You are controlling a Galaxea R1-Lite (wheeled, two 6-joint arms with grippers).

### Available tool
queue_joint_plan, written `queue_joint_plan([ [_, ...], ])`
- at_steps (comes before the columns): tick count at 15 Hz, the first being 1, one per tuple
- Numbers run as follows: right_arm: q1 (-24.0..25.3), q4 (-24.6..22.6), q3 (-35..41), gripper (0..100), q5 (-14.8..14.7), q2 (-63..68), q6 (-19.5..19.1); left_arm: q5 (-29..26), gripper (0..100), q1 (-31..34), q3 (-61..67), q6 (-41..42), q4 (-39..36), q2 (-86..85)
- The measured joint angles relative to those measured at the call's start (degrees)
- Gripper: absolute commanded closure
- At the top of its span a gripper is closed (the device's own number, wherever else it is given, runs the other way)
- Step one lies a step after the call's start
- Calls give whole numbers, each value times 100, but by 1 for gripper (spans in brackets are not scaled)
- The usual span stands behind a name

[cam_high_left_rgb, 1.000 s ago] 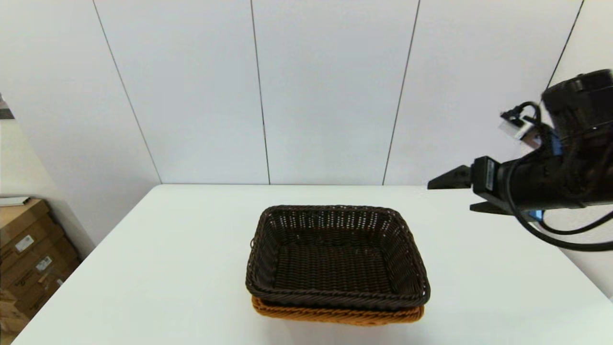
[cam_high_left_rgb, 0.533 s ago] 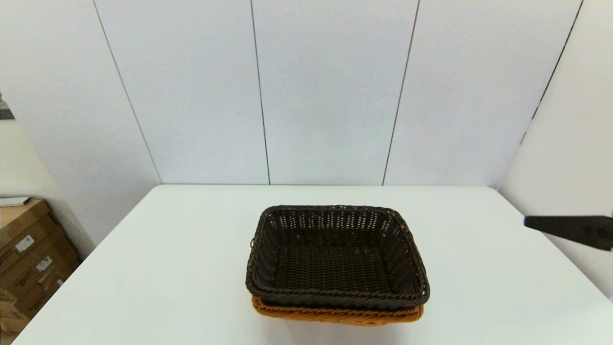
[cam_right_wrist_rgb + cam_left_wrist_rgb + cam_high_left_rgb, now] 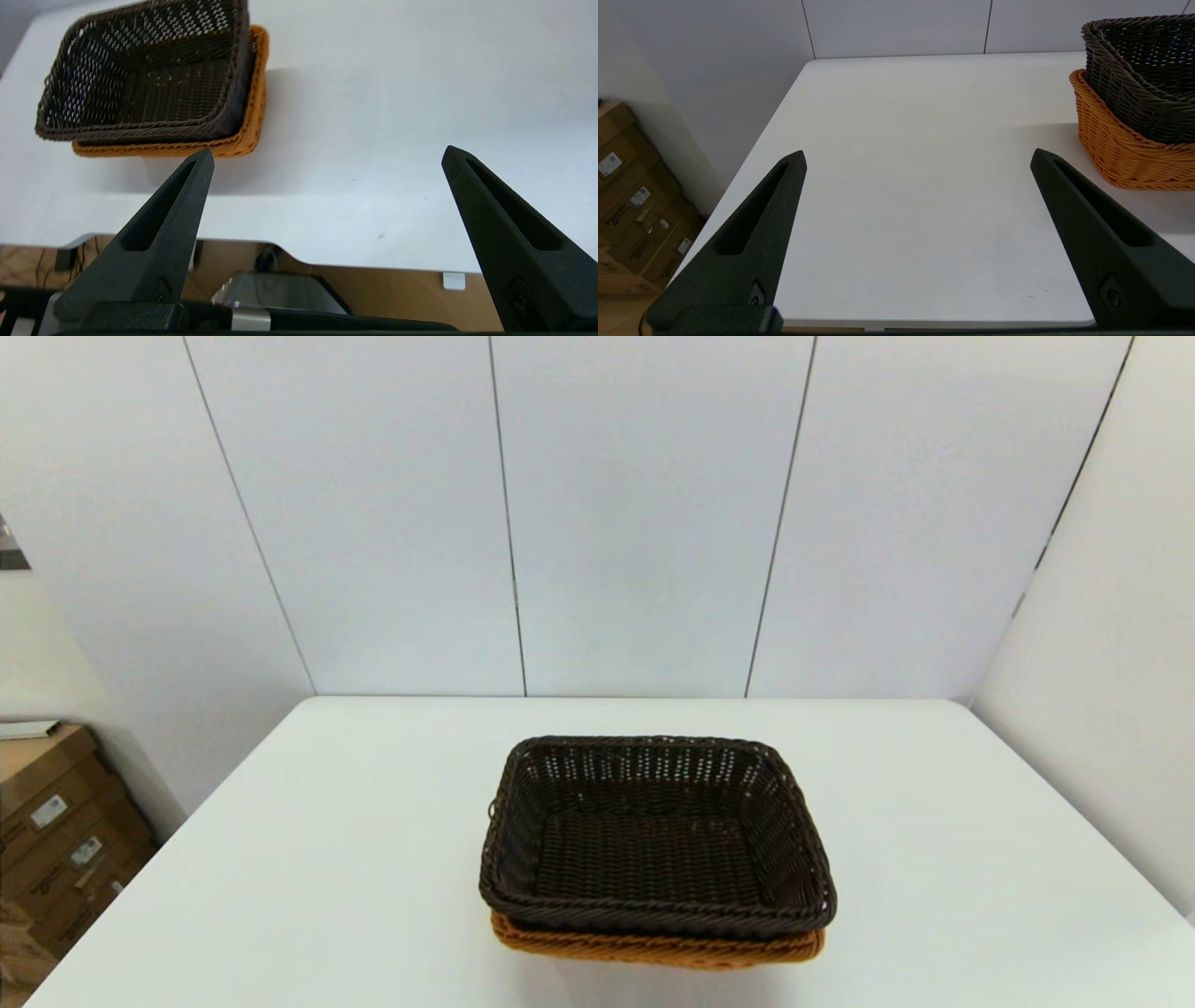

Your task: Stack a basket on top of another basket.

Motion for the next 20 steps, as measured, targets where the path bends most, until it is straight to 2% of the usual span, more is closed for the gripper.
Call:
queue_joint_plan([
  [7,-439,-32,645,0,-6,-1315,22,0,0,0,0,0,0,0],
  [11,-684,-43,663,0,-318,-1588,71,-2,0,0,0,0,0,0],
  [14,-1087,-4,669,0,-44,-1890,-69,-2,0,0,0,0,0,0],
  [15,-1124,-6,738,0,-74,-1969,-102,0,0,0,0,0,-2,0],
  [17,-1139,-41,991,0,-87,-2167,-325,-2,0,0,0,0,0,0],
  [20,-1118,-65,1485,0,-74,-2705,-1106,-2,0,0,0,0,-2,0],
])
